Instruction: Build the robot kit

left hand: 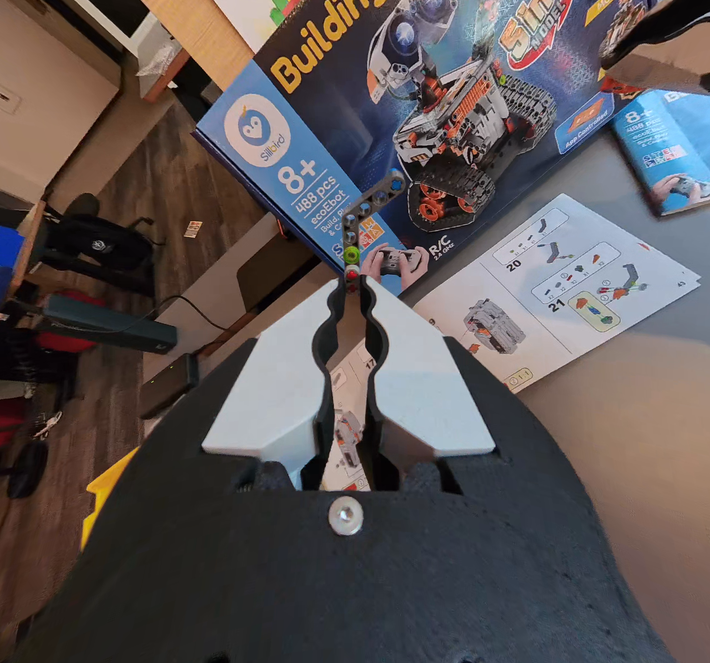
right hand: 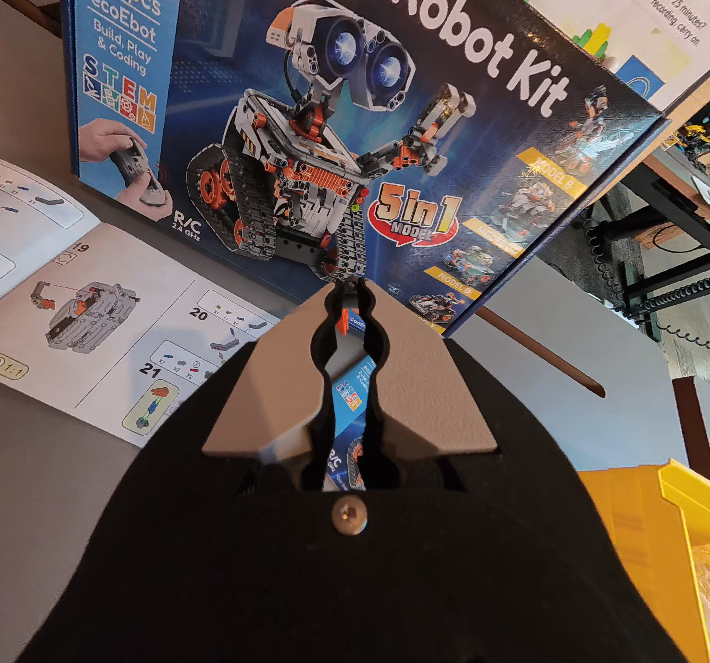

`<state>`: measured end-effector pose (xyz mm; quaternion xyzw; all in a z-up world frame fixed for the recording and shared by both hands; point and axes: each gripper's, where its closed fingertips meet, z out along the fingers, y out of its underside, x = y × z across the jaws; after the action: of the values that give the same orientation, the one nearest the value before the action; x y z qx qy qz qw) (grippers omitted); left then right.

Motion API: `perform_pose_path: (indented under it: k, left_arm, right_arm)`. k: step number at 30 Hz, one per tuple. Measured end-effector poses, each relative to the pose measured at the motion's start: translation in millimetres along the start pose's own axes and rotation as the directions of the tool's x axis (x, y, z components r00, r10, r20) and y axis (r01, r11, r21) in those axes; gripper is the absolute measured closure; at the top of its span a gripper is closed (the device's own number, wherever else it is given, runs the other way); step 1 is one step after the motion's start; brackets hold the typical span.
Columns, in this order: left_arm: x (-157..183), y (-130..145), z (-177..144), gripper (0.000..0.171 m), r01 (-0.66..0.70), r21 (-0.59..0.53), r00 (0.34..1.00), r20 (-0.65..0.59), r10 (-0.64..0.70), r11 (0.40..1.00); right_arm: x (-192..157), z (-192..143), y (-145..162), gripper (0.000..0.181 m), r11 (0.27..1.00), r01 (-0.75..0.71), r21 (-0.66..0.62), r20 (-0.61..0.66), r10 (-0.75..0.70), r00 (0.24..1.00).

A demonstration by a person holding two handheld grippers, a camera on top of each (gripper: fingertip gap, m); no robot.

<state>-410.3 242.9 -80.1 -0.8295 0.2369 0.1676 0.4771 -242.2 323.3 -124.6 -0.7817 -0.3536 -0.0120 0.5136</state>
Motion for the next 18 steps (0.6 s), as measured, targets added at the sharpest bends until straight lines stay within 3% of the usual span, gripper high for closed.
perform_pose_path:
  k: [18]
  left_arm:
    - [-4.3, 1.1, 1.6, 0.166, 0.042, 0.011, 0.999, -0.019, -0.042, 0.999]
  right_arm:
    - [-2.7, -0.4, 1.7, 0.175, 0.998, 0.049, -0.030, -0.002, -0.049, 0.999]
